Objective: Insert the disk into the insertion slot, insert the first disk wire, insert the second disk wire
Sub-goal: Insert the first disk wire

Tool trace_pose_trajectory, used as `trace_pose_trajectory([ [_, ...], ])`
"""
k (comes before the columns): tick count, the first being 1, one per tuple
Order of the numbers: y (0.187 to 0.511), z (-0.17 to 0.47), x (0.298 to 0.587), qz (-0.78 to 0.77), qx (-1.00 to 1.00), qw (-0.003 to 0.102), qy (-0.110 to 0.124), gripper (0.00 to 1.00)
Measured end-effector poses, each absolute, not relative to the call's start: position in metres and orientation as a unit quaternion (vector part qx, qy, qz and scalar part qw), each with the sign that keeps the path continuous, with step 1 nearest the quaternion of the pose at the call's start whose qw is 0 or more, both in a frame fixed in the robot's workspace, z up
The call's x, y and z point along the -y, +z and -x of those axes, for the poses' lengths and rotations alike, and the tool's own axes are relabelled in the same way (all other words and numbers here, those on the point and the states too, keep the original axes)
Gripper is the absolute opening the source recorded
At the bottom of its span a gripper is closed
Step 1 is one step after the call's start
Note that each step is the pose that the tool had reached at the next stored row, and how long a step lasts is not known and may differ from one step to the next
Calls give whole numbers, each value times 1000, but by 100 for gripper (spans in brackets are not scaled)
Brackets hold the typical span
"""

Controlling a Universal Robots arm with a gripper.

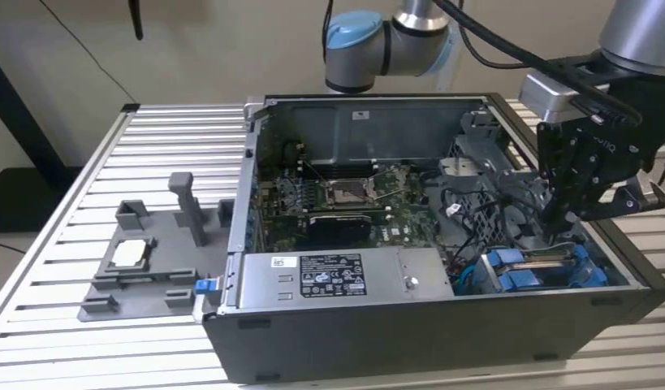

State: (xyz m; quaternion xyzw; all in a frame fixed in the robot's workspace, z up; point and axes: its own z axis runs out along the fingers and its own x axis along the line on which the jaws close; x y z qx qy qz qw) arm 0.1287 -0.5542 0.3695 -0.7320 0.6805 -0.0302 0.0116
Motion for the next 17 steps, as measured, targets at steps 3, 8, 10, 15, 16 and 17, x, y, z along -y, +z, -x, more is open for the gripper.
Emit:
trace_pose_trajectory([
  [3,366,-129,554,720,-693,11,-30,19],
  [8,360,-131,554,712,-702,11,-29,19],
  [10,358,-135,555,712,-702,12,-28,19],
  [15,355,-145,555,712,-702,10,-18,19],
  [16,354,-146,555,712,-702,10,-16,19],
  [17,354,-148,556,712,-702,10,-14,19],
])
